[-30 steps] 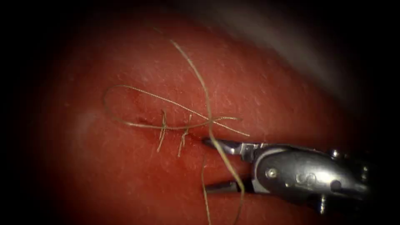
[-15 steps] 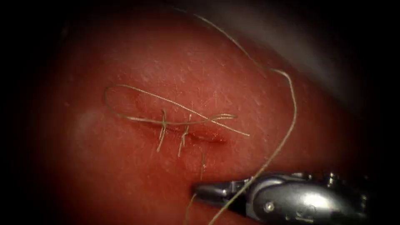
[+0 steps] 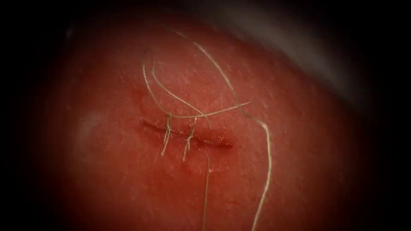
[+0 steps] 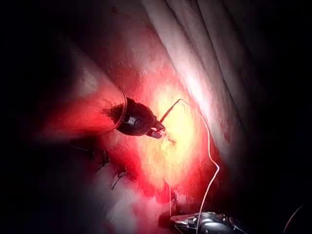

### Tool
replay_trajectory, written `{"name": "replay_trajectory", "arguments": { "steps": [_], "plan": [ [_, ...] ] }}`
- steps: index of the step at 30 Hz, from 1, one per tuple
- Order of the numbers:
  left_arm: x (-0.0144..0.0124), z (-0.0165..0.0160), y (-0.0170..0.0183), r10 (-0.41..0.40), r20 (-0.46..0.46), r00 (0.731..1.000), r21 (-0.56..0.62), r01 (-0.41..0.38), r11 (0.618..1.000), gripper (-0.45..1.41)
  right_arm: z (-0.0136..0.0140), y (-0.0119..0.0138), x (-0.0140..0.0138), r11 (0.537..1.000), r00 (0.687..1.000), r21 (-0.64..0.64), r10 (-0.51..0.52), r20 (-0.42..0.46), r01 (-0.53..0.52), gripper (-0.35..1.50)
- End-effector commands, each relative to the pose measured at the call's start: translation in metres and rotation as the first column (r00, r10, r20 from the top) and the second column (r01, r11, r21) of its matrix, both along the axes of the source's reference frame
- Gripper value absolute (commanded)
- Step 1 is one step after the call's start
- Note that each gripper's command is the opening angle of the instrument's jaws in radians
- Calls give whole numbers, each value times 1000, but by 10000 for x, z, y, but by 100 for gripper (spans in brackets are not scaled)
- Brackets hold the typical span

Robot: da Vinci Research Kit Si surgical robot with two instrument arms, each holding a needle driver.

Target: Wound Closure

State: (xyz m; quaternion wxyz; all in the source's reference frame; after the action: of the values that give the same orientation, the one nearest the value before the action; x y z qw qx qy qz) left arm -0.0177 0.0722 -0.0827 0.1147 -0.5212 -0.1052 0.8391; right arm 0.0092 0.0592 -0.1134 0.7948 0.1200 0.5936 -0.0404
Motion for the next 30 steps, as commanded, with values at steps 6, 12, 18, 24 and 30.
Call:
{"name": "replay_trajectory", "arguments": {
  "steps": [6, 12, 18, 24, 30],
  "plan": [
    [-4, 6, -4, 1, 0, 1000, 1, -1, 1000, -35, -43, -24, 12, 997, 996, 7, -73, -53, 73, -35],
    [-4, 6, -4, 1, 0, 1000, 1, -1, 1000, -35, -98, -57, 11, 980, 972, 24, -195, -129, 200, -35],
    [-2, 5, -3, 2, 1, 1000, 2, -2, 1000, -35, -119, -9, -22, 1000, 1000, 23, 22, -17, -21, 145],
    [-2, 5, -3, 3, 2, 1000, 2, -3, 1000, -35, -85, 60, -96, 981, 983, 70, 183, 13, -184, 145],
    [-2, 5, -3, 3, 2, 1000, 2, -3, 1000, -35, -36, 88, -103, 928, 946, 190, 325, 10, -321, 141]
  ]
}}
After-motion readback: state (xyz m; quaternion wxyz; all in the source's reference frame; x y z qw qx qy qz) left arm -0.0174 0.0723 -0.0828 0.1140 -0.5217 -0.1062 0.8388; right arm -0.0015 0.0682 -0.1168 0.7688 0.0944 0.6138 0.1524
